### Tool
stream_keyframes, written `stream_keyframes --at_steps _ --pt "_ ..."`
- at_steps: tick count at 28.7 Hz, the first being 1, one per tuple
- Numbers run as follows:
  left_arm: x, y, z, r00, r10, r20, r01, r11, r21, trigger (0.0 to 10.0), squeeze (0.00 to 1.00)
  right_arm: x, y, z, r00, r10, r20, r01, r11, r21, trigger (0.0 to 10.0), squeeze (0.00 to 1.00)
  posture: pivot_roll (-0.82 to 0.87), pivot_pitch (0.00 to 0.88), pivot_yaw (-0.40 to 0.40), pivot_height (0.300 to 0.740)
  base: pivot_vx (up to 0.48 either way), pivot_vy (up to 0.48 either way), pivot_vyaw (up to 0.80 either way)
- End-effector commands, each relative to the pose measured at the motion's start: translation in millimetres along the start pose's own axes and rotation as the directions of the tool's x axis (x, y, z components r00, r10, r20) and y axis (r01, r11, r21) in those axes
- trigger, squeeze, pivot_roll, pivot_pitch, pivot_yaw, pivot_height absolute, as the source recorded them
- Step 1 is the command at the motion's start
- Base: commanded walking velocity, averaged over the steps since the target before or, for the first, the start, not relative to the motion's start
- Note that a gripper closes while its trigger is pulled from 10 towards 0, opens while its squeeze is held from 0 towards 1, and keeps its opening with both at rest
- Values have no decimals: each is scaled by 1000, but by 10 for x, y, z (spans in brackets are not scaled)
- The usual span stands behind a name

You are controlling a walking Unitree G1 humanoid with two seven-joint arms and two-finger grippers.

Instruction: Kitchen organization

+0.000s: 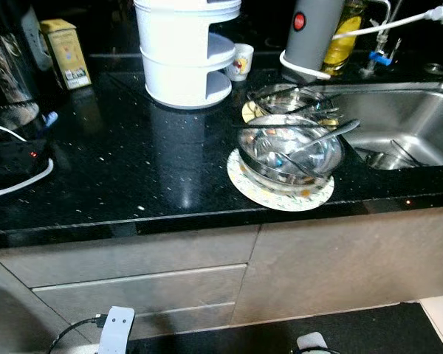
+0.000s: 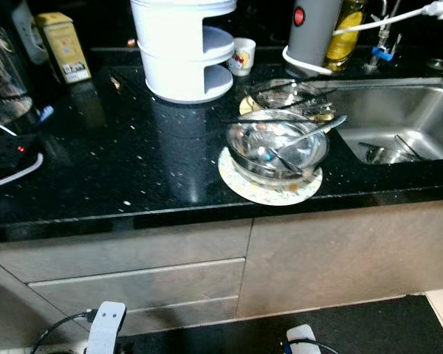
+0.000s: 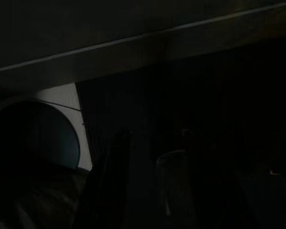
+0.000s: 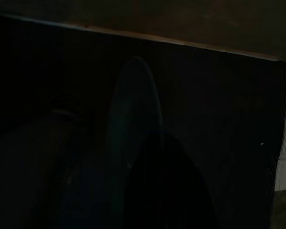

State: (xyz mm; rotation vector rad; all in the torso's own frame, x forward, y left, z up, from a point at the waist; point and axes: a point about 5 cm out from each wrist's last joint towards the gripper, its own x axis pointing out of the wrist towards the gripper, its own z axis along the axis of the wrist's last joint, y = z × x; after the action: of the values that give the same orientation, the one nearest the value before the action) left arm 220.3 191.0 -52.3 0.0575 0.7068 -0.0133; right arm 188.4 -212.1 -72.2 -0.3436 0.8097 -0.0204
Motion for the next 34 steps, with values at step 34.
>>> stream_keyframes --at_steps 34 --pt "20 20 29 1000 0 9 0 1000 -6 10000 0 -19 -42 -80 1000 -3 -24 3 1000 -8 10000 0 -75 194 -23 740 0 -371 0"
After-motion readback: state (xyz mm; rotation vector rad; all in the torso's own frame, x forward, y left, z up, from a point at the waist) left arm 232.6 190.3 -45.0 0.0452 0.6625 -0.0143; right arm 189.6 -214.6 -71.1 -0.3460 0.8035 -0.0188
